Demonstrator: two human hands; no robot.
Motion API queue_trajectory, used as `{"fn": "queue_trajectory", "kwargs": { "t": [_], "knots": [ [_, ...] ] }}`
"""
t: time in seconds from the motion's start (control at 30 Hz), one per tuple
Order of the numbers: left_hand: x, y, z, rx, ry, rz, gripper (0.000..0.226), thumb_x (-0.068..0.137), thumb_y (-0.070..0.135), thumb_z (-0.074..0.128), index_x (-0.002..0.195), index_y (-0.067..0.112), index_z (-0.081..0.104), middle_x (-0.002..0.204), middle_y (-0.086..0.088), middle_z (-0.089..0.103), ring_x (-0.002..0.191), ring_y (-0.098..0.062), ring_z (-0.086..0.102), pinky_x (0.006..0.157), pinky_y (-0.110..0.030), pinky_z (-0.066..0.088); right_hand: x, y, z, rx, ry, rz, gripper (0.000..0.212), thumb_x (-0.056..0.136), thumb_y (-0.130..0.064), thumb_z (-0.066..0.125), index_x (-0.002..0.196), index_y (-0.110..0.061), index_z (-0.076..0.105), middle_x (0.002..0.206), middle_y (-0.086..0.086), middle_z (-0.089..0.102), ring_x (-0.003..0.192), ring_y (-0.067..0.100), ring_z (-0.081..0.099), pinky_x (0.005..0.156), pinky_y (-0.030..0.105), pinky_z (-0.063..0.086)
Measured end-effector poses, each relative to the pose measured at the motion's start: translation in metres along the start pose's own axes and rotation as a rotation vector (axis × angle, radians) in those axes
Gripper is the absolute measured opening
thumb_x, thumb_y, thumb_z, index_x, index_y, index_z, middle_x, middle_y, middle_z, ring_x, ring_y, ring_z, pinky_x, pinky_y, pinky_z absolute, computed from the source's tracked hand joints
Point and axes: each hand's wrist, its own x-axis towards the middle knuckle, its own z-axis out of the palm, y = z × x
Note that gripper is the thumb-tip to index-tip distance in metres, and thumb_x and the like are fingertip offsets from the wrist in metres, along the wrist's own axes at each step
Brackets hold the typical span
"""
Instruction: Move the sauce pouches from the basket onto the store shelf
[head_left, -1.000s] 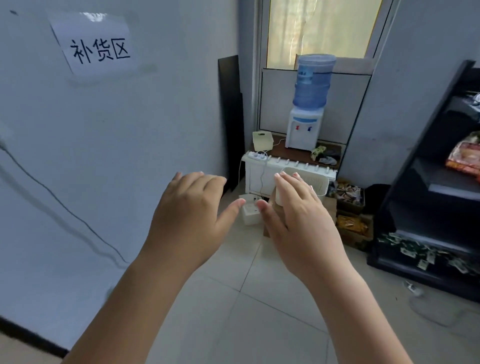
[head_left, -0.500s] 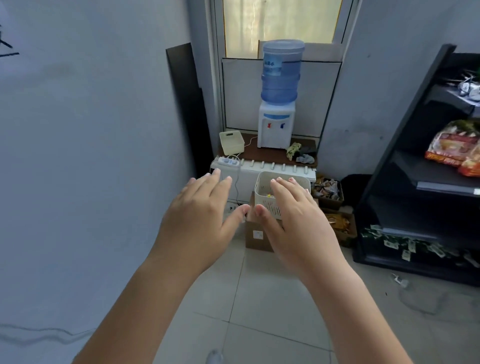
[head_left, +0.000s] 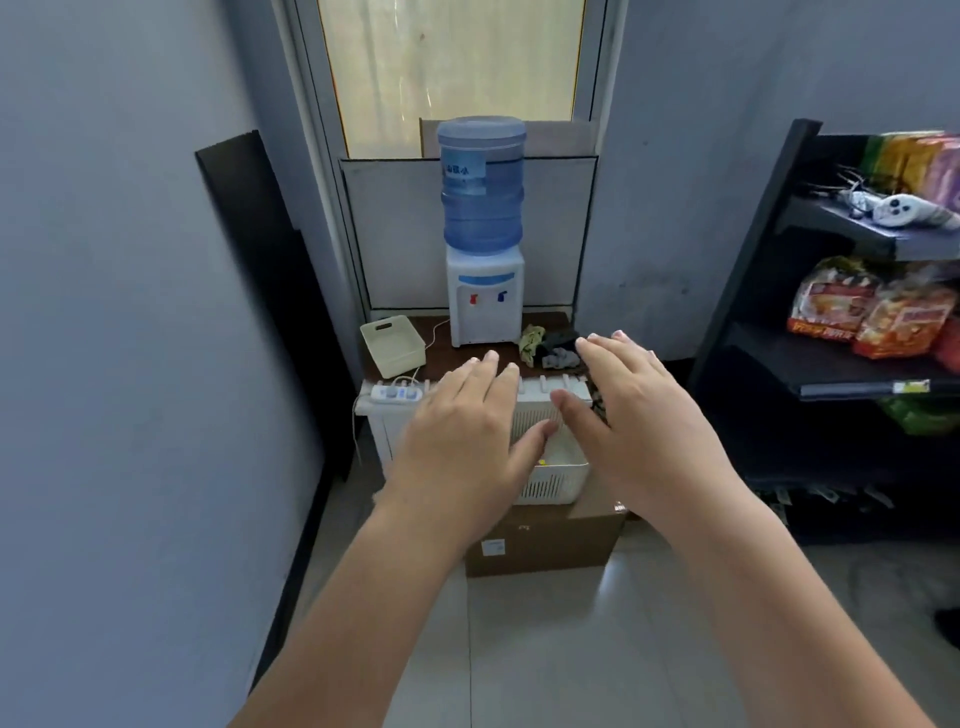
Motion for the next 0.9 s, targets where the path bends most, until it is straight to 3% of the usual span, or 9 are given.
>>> {"fn": "queue_trajectory", "kwargs": {
  "t": [0.2,0.5,0.73,0.8,0.9],
  "knots": [
    [0.098,-0.035,0.055,0.011,-0.016,0.035,0.068,0.099,0.061,0.041,0.151,0.018,0.043,0.158,-0.003,0.044,0.147,-0.020,0.037,0.121,-0.036,0.027,0.086,0.037,0.043,-0.005,0.003,0.039,0.064,0.103,-0.051,0.043,0.157,-0.017,0.038,0.163,-0.001,0.040,0.157,0.017,0.022,0.128,0.037,0.020],
    [0.256,-0.080,0.153,-0.053,-0.098,-0.021,0.062,0.100,0.054,0.048,0.147,0.013,0.048,0.154,-0.006,0.049,0.145,-0.021,0.041,0.118,-0.037,0.034,0.226,0.123,0.123,-0.031,-0.130,0.025,0.066,0.104,-0.052,0.038,0.159,-0.018,0.031,0.166,-0.001,0.035,0.157,0.018,0.021,0.127,0.033,0.013],
    [0.321,-0.126,0.231,-0.107,-0.204,-0.065,0.051,0.099,0.044,0.056,0.135,0.009,0.058,0.140,-0.008,0.060,0.137,-0.025,0.049,0.116,-0.035,0.035,0.304,0.164,0.193,0.014,-0.210,-0.005,0.057,0.105,-0.043,0.046,0.154,-0.014,0.044,0.158,0.002,0.048,0.153,0.022,0.033,0.126,0.040,0.025],
    [0.340,-0.142,0.255,-0.127,-0.269,-0.088,0.043,0.100,0.043,0.054,0.127,0.009,0.060,0.130,-0.005,0.062,0.129,-0.024,0.052,0.110,-0.035,0.039,0.324,0.179,0.220,-0.011,-0.238,-0.005,0.056,0.104,-0.041,0.048,0.151,-0.012,0.048,0.154,0.006,0.052,0.150,0.025,0.038,0.124,0.041,0.030],
    [0.366,-0.167,0.297,-0.186,-0.369,-0.126,0.043,0.101,0.044,0.050,0.131,0.012,0.055,0.129,-0.002,0.060,0.124,-0.022,0.052,0.102,-0.036,0.043,0.351,0.201,0.259,-0.045,-0.289,0.022,0.054,0.104,-0.041,0.049,0.149,-0.010,0.050,0.151,0.008,0.055,0.148,0.027,0.042,0.121,0.040,0.032]
  ]
}}
